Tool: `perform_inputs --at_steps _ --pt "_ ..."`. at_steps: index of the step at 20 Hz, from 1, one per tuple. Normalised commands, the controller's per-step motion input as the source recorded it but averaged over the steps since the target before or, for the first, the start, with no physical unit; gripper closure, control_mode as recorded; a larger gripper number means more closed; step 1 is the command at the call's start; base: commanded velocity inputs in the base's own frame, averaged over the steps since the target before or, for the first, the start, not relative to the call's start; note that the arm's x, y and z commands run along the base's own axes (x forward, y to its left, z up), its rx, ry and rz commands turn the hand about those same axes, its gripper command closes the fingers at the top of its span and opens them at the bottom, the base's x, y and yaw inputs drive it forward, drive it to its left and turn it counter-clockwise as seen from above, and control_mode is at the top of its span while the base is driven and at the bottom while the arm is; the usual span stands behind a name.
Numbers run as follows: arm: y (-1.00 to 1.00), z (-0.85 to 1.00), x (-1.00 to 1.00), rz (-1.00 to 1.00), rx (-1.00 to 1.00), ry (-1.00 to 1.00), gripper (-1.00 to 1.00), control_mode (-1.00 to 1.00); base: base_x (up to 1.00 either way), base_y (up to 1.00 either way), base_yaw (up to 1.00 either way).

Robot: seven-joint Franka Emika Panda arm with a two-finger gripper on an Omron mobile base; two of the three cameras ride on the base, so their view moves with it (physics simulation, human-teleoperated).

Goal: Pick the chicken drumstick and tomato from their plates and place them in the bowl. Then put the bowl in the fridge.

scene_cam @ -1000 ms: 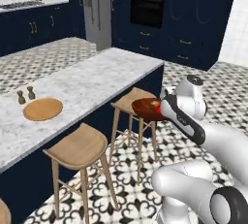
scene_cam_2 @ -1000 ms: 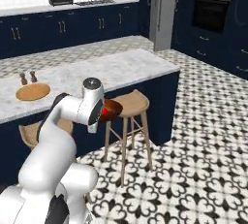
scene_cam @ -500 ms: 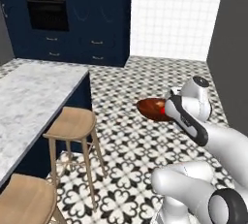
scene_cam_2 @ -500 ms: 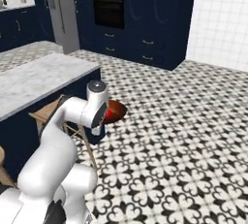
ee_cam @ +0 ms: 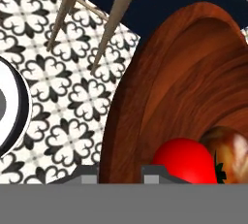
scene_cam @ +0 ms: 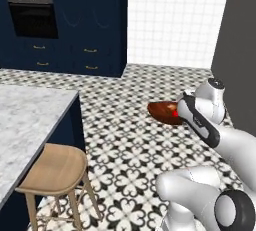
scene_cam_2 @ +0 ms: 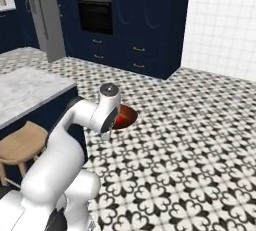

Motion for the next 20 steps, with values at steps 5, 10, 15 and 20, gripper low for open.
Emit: perform_inputs --at_steps 5,10,15,20 --pt "0.0 0.0 0.0 0.0 0.0 0.0 1.0 1.0 1.0 0.0 0.0" --pt "0.0 0.0 0.0 0.0 0.0 0.0 1.0 1.0 1.0 0.0 0.04" --pt "0.0 0.0 0.0 0.0 0.0 0.0 1.0 1.0 1.0 -0.02 0.28" --pt "0.0 0.0 0.0 0.0 0.0 0.0 1.0 1.0 1.0 0.0 0.31"
